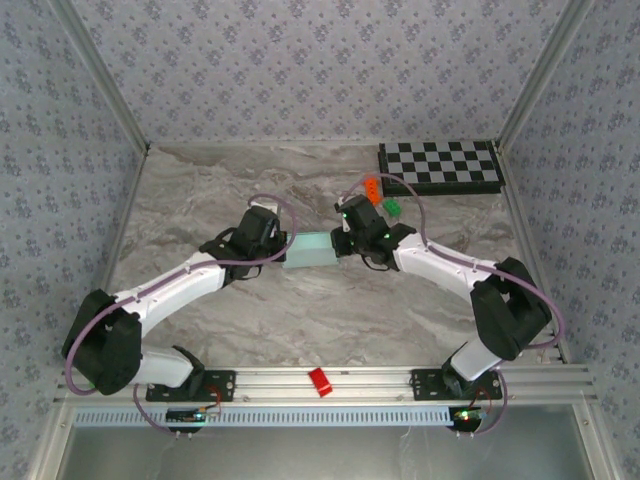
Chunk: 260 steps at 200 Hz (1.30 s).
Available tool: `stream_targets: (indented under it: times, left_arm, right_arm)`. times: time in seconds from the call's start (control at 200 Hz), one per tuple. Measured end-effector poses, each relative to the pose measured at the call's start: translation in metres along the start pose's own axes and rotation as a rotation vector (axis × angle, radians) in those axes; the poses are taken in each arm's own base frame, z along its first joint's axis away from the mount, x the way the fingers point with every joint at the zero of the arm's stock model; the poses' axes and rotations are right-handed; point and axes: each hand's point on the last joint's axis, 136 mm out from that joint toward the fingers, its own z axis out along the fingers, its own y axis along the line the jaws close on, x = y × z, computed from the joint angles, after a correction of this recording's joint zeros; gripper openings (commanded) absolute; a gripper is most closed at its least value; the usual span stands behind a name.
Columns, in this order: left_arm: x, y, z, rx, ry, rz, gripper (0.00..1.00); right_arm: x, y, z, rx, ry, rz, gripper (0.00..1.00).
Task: Fold the paper box
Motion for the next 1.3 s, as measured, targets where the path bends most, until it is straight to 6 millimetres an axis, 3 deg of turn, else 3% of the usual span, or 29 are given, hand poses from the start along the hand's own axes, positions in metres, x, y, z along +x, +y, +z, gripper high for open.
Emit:
stream_targets:
  times: [0.51,1.299]
  left_arm:
    - [0.004,0.000,-0.002,0.013,-0.010,0.000,0.02]
    - [0.019,0.001,-0.005,-0.004,0.089,0.051,0.30]
  right_arm:
    - [0.003,0.001,-0.002,0.004,-0.008,-0.008,0.17]
    - [0.012,0.007,-0.016,-0.008,0.028,-0.060,0.47]
